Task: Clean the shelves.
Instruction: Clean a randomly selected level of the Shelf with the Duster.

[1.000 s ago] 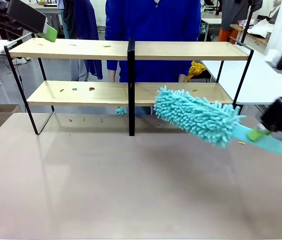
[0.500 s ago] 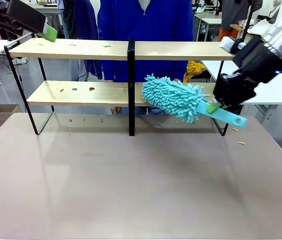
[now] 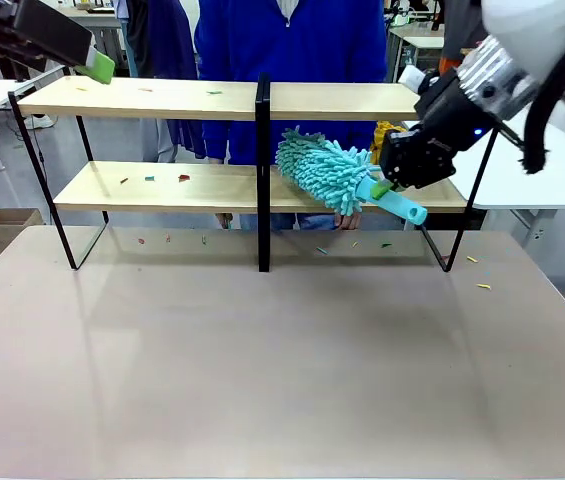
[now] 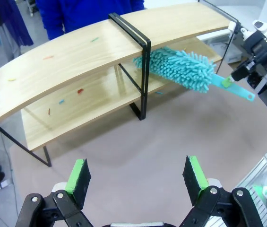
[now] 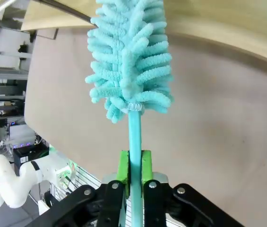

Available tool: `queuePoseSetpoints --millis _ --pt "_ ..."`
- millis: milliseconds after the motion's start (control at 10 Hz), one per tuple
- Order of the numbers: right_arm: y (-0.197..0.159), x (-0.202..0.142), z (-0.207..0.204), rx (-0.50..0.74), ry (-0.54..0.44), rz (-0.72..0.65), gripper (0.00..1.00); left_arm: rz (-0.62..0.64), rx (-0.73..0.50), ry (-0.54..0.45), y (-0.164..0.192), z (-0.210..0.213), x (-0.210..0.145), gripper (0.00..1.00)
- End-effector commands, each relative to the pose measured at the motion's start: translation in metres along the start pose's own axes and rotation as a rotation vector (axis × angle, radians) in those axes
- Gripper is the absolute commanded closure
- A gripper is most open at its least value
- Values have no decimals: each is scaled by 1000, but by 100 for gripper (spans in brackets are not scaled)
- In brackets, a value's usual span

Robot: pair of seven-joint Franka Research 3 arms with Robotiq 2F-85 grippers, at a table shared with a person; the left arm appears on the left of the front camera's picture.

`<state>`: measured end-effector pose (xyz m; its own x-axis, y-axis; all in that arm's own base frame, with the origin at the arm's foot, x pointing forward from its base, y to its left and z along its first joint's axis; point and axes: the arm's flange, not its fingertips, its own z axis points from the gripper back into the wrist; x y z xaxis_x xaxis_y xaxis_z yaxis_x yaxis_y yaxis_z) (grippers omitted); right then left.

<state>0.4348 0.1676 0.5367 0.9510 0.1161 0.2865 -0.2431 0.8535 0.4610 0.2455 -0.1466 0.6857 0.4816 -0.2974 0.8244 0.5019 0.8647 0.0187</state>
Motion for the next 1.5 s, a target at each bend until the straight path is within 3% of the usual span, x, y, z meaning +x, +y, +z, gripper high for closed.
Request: queuePoseSetpoints --millis 0,300,600,800,900,1000,1100,1400 --pt "6 11 -7 -11 -25 -59 88 2 -12 -7 1 0 0 0" --pt "-4 2 -14 -64 -31 -181 88 2 -12 -7 1 0 0 0" --pt "-30 -20 1 -193 -173 -372 88 2 -12 -7 1 0 0 0" --pt "-49 -40 22 -370 -272 -629 88 2 -12 -7 1 0 0 0" --pt "-54 -46 30 -399 -308 -704 88 2 -12 -7 1 0 0 0" --pt "-52 -49 36 -361 -364 -663 88 2 -12 -7 1 0 0 0" --pt "-47 -50 35 -252 -343 -580 88 2 -12 -7 1 0 0 0" --pt "-36 -52 30 -58 -197 -429 88 2 -12 -7 1 0 0 0"
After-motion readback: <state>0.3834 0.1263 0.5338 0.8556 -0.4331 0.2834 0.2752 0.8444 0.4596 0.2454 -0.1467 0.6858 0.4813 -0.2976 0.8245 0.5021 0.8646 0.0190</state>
